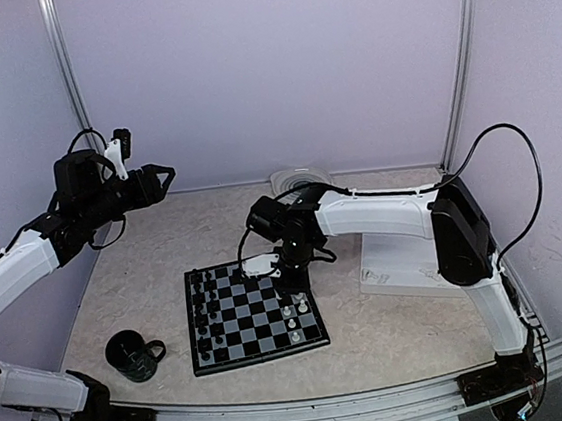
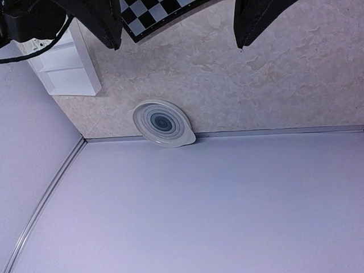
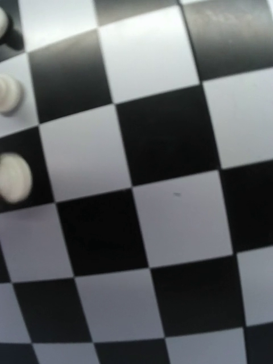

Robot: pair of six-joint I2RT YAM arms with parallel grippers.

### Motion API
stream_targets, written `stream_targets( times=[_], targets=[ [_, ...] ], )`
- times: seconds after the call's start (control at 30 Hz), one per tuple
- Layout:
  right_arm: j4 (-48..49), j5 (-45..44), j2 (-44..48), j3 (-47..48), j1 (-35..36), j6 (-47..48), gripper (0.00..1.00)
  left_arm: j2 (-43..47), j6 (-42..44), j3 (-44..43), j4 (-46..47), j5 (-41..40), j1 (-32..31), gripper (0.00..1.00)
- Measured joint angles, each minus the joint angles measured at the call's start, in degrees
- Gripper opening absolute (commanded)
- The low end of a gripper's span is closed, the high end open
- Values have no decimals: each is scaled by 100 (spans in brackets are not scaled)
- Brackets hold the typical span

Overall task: Set up the chess pieces on the board
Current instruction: Place the pawn at d2, then adjust the pawn at d2.

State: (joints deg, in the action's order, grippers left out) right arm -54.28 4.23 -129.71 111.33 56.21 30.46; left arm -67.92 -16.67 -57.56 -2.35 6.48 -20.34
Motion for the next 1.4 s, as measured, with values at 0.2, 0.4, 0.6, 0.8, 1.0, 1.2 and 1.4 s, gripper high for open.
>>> stream_targets(
  times=[0.2, 0.4, 0.6, 0.8, 1.0, 1.2, 1.4],
  targets=[
    [-31, 4, -59, 111, 15, -28, 29, 0, 0, 0, 9, 70, 0, 67],
    [-42, 90, 94, 153, 15, -31, 31, -120, 24, 0, 20, 208, -7, 64],
    [9, 337, 1056, -151, -164, -31, 32, -662, 284, -181, -240, 284, -452, 64],
    [844, 1252, 3097, -1899, -1888, -35, 34, -1510, 793, -584, -752, -31, -1792, 65],
    [2157, 2341, 4286, -4367, -4212, -227, 28, -2369, 761, -833, -1019, 70, -2096, 43],
    [2885, 3176, 4446, -5445, -4522, -315, 27, -3257, 667, -1123, -1141, 306, -2037, 14],
    [3195, 3499, 4444, -5412, -4533, -291, 27, -3917, 647, -1320, -1384, 763, -1976, 0]
  ],
)
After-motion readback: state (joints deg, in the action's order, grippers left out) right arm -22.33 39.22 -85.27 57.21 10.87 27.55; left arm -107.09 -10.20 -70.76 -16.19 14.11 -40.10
